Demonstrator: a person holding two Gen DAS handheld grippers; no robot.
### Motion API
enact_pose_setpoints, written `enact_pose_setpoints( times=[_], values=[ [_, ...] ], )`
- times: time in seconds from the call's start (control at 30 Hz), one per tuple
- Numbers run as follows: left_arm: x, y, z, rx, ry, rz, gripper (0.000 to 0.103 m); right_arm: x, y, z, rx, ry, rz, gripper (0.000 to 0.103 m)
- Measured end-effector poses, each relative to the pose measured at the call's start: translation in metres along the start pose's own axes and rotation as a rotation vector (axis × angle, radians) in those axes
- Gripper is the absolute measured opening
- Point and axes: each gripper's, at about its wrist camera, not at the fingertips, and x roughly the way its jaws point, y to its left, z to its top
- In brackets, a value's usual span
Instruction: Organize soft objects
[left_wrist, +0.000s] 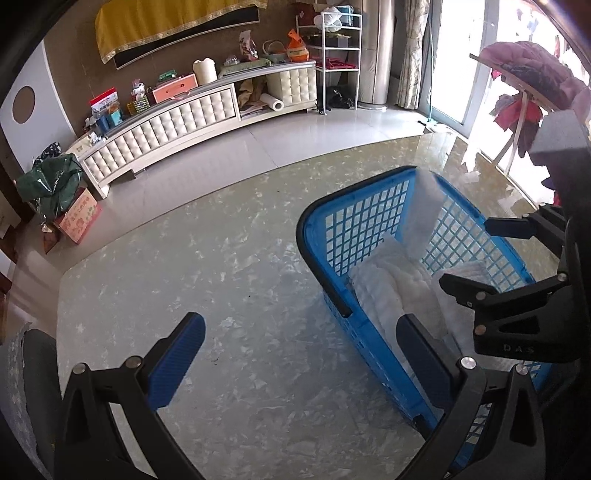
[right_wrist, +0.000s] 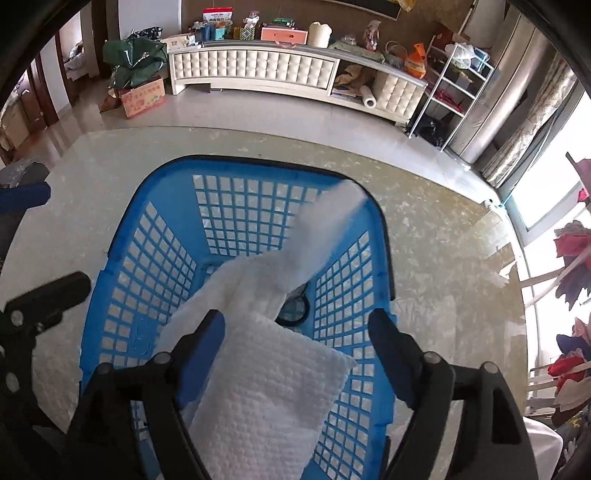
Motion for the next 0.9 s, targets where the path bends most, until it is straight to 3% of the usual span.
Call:
enact_pose_setpoints(
  times=[0.23, 0.37, 0.6, 0.9],
  values=[
    [-0.022, 0.003, -0.006, -0.009, -0.042, 0.005, 0.103, -0.026, -0.002, -0.009, 0.017, -0.071, -0.020, 0.090],
    [-0.042, 0.003, -0.011, -0.013, -0.080, 0.011, 0.103, -0.054, -0.006, -0.022, 0.086, -0.153, 0.011, 0.103],
    [-0.092, -0.001, -0.031, -0.006, -0.204, -0.006, 0.103, -0.107, -0.010, -0.046, 0.208, -0.287, 0.091, 0.103],
    [-0.169, 0.011, -0.065, -0.105, -0.401, 0.005, 0.103, -0.182, 0.016, -0.070, 0.212, -0.483, 0.100, 0.103]
  ],
)
